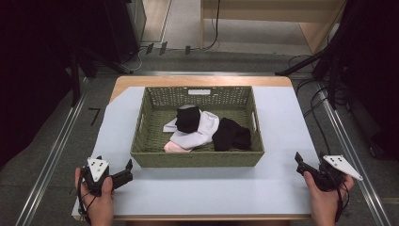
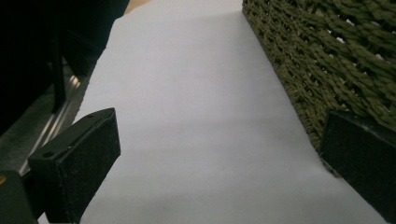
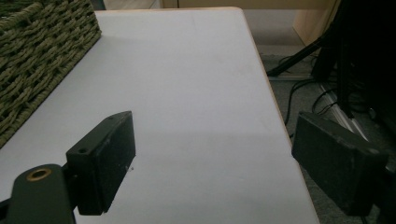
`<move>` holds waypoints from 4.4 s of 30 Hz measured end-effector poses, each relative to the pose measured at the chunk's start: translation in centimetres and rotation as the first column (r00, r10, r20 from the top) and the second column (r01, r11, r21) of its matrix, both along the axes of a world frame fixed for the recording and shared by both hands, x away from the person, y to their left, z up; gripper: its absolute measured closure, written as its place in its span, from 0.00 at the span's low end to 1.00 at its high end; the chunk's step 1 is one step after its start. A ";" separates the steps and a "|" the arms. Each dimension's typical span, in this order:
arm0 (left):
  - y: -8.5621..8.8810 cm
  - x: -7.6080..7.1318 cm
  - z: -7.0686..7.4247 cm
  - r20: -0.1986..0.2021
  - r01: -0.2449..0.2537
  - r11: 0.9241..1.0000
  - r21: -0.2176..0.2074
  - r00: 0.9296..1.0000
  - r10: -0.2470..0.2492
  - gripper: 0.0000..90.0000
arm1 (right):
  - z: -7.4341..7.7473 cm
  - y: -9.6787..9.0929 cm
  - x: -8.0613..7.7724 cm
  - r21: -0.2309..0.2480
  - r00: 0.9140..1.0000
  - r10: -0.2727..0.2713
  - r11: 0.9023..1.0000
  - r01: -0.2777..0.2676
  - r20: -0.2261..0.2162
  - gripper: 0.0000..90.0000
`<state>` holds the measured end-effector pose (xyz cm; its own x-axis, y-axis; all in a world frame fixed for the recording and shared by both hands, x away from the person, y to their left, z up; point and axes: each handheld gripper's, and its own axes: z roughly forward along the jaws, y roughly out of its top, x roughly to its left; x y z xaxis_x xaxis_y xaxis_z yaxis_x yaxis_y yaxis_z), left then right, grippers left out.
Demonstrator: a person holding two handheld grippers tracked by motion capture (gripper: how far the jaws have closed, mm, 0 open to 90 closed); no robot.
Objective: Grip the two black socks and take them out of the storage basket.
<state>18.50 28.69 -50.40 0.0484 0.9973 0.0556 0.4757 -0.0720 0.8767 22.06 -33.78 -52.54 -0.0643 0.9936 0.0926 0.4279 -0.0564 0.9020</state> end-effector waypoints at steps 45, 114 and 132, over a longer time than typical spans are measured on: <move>0.9 -0.3 0.0 0.025 0.083 0.992 -0.094 0.996 -0.081 0.00 | 11.1 17.4 6.7 0.044 0.946 0.309 0.948 -0.314 0.101 0.56; 0.8 -0.4 0.0 0.040 0.088 0.992 -0.092 0.996 -0.085 0.00 | 3.5 23.1 14.9 -0.109 0.741 0.365 0.857 -0.504 -0.564 0.73; 0.8 -0.3 0.0 0.032 0.096 0.991 -0.088 0.995 -0.093 0.00 | 6.6 21.7 13.8 -0.128 0.852 0.408 0.875 -0.468 -0.328 0.97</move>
<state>18.17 29.48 -50.39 0.1426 0.9893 -0.0311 0.4458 -0.0361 0.8944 35.89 -12.05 -45.90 -0.4976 0.8672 -0.0195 0.6028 0.3619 0.7112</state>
